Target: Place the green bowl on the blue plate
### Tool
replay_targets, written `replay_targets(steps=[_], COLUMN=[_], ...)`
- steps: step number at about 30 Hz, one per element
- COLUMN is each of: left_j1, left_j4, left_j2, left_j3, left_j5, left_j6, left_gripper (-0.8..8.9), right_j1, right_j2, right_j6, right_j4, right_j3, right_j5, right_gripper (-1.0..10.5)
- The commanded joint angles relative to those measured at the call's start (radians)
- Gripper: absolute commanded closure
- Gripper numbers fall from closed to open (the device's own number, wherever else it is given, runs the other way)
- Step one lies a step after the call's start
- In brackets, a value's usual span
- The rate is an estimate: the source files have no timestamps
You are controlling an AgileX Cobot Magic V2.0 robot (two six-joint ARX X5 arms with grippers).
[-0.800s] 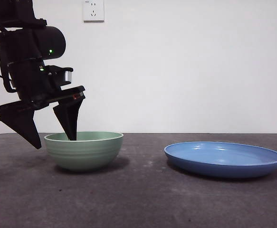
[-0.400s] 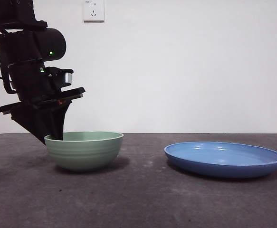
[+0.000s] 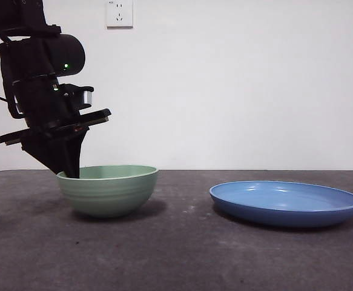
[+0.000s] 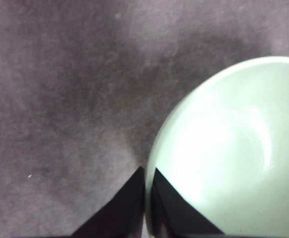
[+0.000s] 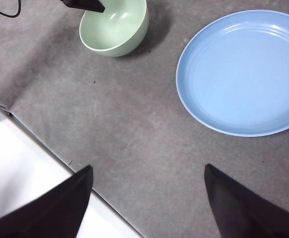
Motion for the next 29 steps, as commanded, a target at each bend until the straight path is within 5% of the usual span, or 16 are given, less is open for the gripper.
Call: replay_targets(steps=[1, 15, 29], left_j1=[-0.018, -0.198, -0.329], left_j4=[0.006, 0.016, -0.006], left_j2=[-0.026, -0.077, 0.186], left_j3=[0.038, 0.185, 0.475], left_j5=[0.007, 0.031, 0.028], left_j6=[-0.018, -0.066, -0.092], left_gripper=[8.04, 8.03, 8.03], right_j1=[0.002, 0.002, 0.002], right_j2=[0.006, 0.006, -0.032], right_j6=[0.003, 0.027, 0.058], right_j4=[0.012, 0.016, 0.014], right_j3=[0.019, 0.019, 0.025], right_j5=[-0.002, -0.001, -0.001], right_gripper=[5.9, 5.9, 5.9])
